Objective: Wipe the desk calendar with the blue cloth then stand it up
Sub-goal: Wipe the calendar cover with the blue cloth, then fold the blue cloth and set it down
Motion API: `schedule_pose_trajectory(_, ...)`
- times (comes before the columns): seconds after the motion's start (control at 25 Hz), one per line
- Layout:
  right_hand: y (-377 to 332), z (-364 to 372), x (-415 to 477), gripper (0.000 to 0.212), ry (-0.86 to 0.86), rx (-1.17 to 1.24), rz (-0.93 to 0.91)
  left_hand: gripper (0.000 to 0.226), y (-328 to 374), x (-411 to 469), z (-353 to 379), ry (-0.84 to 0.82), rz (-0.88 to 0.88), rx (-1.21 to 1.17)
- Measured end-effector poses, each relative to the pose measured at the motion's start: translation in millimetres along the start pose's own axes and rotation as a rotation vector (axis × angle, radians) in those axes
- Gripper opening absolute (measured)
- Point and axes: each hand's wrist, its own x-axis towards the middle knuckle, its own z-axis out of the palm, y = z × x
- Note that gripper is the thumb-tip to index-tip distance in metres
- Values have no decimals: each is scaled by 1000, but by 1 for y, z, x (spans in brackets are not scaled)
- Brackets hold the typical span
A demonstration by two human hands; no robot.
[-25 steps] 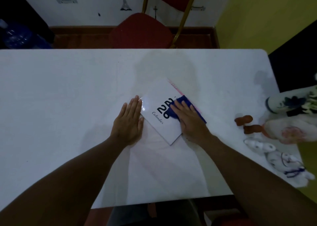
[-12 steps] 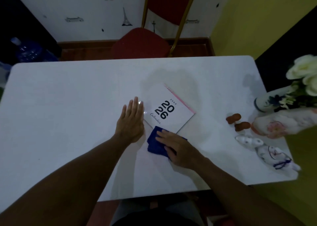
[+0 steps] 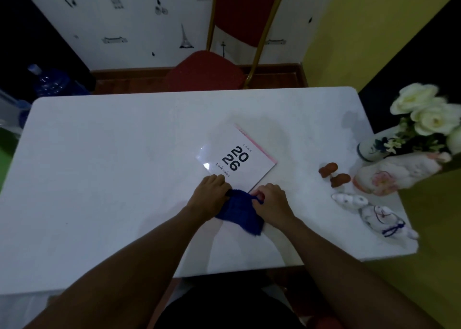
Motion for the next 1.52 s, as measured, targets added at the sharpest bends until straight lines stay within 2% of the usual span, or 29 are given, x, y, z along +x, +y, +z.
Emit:
schedule_pose_trajectory(0.08,0,-5,-4,6,-59,35,-29,31,-2,-4,-8,-48,-21,-60)
schedule_pose_trajectory(0.24,0,-17,-20,12,-170,236,-128,31,-5,-28,-25,-231,-83,-292)
schedule_pose_trajectory(0.32,-2,-21,-31,25,-71,185,-258,38,-5,-46,-32,-143,-61,-281)
schedule_pose_trajectory(0.48,-1,-14,-58,37,271,-1,-584,43,5,-84,-32,188,106,-206)
schedule_pose_trajectory(0.56,12,1,-78,37,279,-67,-660,41,9,-103,-17,229,227,-175)
schedule_pose_trajectory(0.6,20,10,-88,36,237,-96,-675,41,11,-112,-7,190,259,-171)
schedule_pose_trajectory(0.72,37,35,-114,43,63,-150,-602,55,19,-129,24,-78,139,-165)
schedule_pose_trajectory(0.92,25,54,-109,54,68,-322,-566,63,27,-124,47,-220,-40,-50)
schedule_pose_trajectory(1.16,22,57,-107,59,42,-385,-546,64,24,-119,50,-227,-48,-5)
schedule_pose_trajectory(1.32,11,48,-95,42,130,-289,-542,60,16,-112,39,-159,-22,-65)
schedule_pose_trajectory(1.4,-3,40,-83,35,163,-154,-436,57,8,-103,27,-103,-41,-124)
schedule_pose_trajectory(1.52,-21,27,-59,41,164,99,-134,54,-1,-79,6,-53,-110,-172)
